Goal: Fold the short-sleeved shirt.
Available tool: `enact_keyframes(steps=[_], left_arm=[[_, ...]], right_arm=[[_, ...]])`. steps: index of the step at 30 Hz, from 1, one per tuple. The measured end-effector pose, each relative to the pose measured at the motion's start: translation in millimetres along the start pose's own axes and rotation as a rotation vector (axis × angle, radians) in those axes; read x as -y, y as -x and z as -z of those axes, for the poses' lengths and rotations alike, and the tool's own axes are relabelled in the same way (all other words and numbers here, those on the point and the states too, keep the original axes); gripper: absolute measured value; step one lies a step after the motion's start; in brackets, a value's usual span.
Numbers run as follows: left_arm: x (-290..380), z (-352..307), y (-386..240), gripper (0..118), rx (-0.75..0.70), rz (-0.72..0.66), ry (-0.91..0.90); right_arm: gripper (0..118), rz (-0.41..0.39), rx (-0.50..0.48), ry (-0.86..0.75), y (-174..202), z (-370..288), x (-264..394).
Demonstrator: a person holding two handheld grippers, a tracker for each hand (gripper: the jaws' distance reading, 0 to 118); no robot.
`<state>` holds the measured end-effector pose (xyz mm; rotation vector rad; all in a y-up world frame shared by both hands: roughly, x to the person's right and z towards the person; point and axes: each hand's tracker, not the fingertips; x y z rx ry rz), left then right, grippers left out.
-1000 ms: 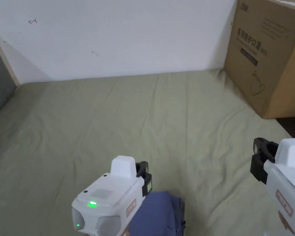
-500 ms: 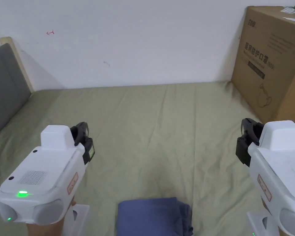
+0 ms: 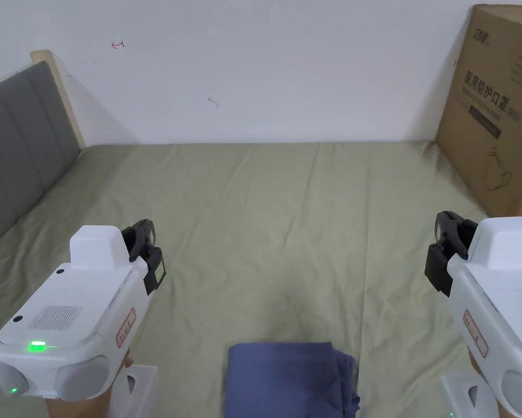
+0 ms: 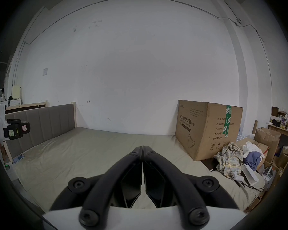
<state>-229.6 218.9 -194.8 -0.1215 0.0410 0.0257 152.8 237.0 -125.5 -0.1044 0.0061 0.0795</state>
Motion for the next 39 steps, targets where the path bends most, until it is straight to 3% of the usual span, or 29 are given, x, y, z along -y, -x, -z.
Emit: enact_keyframes(steps=[4,10,15,18,26,32,34,38,39], left_arm=[[0.8,-0.8,-0.2,1,0.004,-0.013,0.017],[22.6,5.4,7.2,1,0.009,-0.019,0.047],[33.1,10.0,9.0,1,0.016,-0.040,0.092],[40.8,15.6,11.1,1,0.021,-0.055,0.116],[70.0,32.5,10.5,1,0.058,-0.099,0.231],[101.5,45.4,2.4,5,0.158,-0.260,0.392],[120.7,54.2,-0.5,19,0.202,-0.364,0.488],[180.7,79.8,-7.8,101,0.273,-0.490,0.737],[190.5,80.8,-13.0,108,0.268,-0.511,0.772]], right_arm=[[0,0.013,-0.016,0.040,12.7,9.8,15.1],[0,0.039,-0.102,0.222,42.0,47.0,93.4],[0,-0.024,-0.175,0.381,78.1,72.2,158.1],[0,-0.016,-0.206,0.456,94.2,81.8,189.3],[0,-0.002,-0.181,0.667,113.3,96.5,253.6],[0,-0.040,-0.200,0.621,112.3,93.5,262.6],[0,-0.051,-0.203,0.620,110.8,94.1,265.8],[0,-0.058,-0.198,0.597,110.9,90.7,270.6],[0,-0.057,-0.199,0.593,110.7,90.5,270.8]])
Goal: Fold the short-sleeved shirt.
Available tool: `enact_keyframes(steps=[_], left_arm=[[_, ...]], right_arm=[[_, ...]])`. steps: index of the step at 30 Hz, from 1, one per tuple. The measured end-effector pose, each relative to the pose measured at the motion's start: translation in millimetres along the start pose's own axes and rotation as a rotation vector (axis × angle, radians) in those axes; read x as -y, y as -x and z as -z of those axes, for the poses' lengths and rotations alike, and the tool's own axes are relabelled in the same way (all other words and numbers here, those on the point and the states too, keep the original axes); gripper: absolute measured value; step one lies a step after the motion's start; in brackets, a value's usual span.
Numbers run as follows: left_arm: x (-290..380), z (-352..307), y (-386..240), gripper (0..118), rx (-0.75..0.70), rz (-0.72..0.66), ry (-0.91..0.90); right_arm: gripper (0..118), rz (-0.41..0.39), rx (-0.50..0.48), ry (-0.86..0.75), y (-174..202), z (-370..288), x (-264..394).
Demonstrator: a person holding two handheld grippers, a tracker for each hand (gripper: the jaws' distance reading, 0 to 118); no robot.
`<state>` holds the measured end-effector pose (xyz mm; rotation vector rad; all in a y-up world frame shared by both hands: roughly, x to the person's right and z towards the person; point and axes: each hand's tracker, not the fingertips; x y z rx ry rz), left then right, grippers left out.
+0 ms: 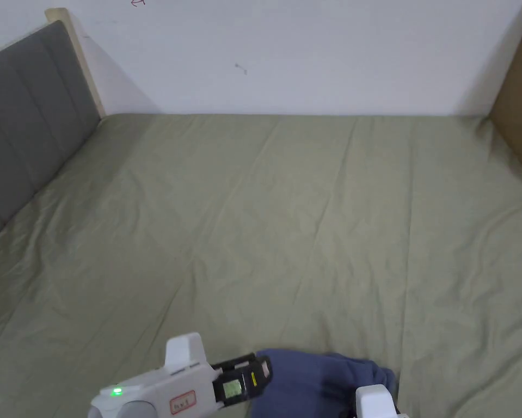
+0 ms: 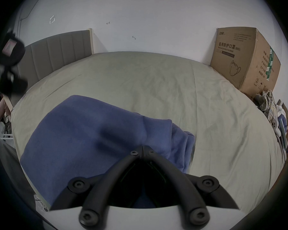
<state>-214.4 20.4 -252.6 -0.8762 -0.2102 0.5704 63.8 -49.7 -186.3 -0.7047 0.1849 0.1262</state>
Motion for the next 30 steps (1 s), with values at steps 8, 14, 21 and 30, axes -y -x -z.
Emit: enact_keyframes(steps=[8,14,21,30], left_arm=[[19.6,59.4,23.4,102,0.062,-0.189,0.152],[29.1,70.7,16.4,45,0.080,-0.101,0.201],[28.0,58.1,-8.3,25,0.007,0.046,0.180],[-16.7,32.9,-5.4,23,-0.099,0.148,0.133]], right_arm=[[0,0.013,-0.023,0.002,-0.4,-7.5,-6.5],[0,0.018,-0.034,-0.010,-4.3,-9.6,-6.0],[0,0.023,-0.039,0.021,-9.0,-22.9,-28.0],[0,0.041,0.008,-0.128,-37.2,-51.9,-59.3]])
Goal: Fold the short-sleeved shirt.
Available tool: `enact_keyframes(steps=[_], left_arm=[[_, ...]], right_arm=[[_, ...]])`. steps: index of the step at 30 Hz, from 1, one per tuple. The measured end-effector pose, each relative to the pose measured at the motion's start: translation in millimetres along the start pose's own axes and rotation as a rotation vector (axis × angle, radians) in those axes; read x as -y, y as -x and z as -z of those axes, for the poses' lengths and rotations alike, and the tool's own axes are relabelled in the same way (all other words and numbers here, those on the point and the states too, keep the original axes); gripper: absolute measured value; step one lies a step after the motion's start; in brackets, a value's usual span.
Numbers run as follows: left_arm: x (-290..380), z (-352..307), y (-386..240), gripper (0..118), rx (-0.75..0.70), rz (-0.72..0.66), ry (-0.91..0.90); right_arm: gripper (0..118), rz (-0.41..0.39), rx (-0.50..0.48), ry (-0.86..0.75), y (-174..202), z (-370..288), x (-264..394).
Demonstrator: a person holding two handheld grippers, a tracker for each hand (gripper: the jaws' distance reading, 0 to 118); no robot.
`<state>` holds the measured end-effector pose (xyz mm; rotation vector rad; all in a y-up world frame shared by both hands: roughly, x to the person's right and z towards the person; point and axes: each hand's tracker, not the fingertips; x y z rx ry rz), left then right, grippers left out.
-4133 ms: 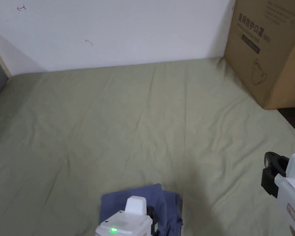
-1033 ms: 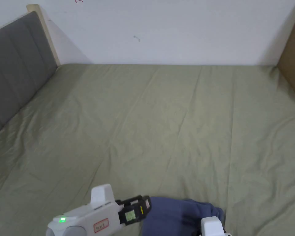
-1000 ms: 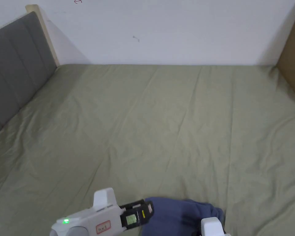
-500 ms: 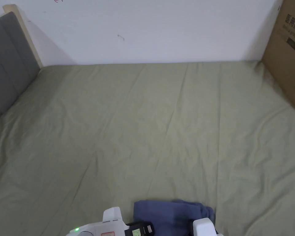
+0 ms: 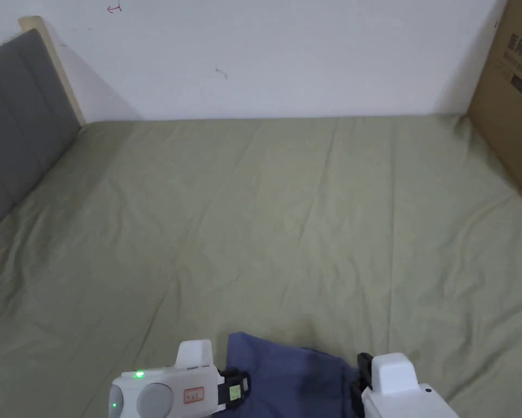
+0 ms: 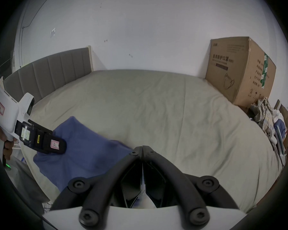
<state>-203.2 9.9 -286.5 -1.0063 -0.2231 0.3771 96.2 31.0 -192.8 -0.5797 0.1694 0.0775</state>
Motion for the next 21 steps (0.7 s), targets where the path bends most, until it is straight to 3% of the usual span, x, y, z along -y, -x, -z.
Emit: enact_keyframes(steps=[12,21], left_arm=[[-84.5,-101.2,166.6,22,-0.412,0.013,-0.065],[-124.0,-116.7,274.2,22,-0.643,-0.039,-0.018]], right_arm=[[0,-0.019,-0.026,-0.065,18.7,12.9,-24.2],[0,-0.054,-0.070,-0.029,44.7,35.3,-23.0]])
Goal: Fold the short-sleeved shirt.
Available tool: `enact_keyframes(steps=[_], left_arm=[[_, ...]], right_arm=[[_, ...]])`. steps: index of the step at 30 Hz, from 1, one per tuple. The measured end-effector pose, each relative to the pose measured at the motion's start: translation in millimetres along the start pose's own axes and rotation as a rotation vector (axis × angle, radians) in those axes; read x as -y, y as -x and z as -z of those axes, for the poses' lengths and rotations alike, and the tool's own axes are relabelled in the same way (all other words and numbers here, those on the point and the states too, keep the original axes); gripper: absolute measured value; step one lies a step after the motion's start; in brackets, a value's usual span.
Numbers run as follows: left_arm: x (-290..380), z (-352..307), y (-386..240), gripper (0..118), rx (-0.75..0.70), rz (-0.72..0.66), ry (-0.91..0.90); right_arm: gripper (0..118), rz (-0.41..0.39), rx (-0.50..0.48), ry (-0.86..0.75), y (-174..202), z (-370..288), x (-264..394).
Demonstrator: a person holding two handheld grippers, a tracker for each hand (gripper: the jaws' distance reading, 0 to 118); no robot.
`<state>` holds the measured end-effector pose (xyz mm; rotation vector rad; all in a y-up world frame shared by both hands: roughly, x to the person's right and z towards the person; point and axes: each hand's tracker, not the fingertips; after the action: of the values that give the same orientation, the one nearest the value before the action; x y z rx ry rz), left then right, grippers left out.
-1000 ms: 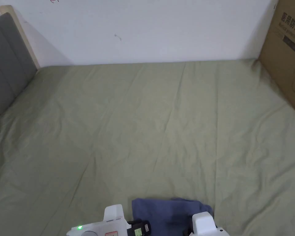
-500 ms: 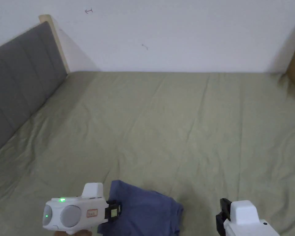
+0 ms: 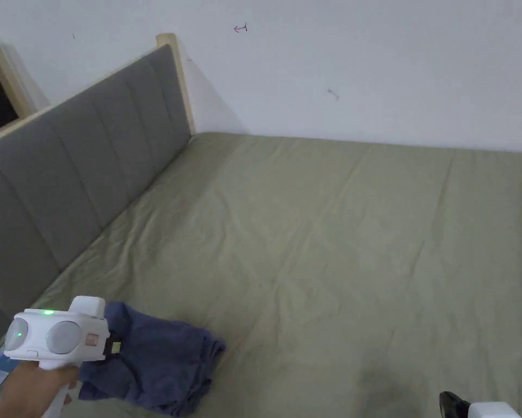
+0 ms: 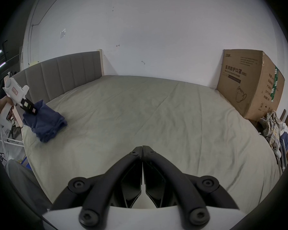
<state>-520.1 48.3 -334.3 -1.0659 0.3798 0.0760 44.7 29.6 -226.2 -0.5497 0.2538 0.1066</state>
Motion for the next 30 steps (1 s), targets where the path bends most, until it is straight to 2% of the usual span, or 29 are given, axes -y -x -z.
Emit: enact_keyframes(steps=[7,9,10,14,16,20,25,30], left_arm=[[-6.5,18.4,2.1,23,-0.007,-0.022,0.052],[-6.8,34.8,0.9,26,-0.032,-0.040,0.091],[-7.0,36.3,-0.4,35,-0.036,-0.048,0.091],[-11.6,7.7,-8.7,85,-0.074,-0.078,0.034],[-13.0,-5.3,-11.8,98,-0.067,-0.111,-0.013],[-16.3,-23.0,-16.3,99,-0.032,-0.151,-0.101],[-20.8,-92.3,-45.3,99,0.025,-0.135,-0.242],[-16.0,-180.8,-90.6,99,0.032,-0.055,-0.494]], right_arm=[[0,-0.006,0.021,0.038,-5.3,5.9,5.6],[0,0.003,0.029,0.044,-8.1,5.4,6.4],[0,0.012,0.034,0.045,-10.1,4.4,5.9],[0,0.033,0.047,0.019,-18.6,-6.3,-2.1],[0,0.041,0.057,0.001,-24.1,-12.1,-8.4],[0,0.057,0.057,-0.057,-35.4,-29.2,-25.2],[0,0.067,0.065,-0.165,-51.6,-62.3,-57.6],[0,0.051,0.111,-0.288,-68.0,-104.6,-99.4]])
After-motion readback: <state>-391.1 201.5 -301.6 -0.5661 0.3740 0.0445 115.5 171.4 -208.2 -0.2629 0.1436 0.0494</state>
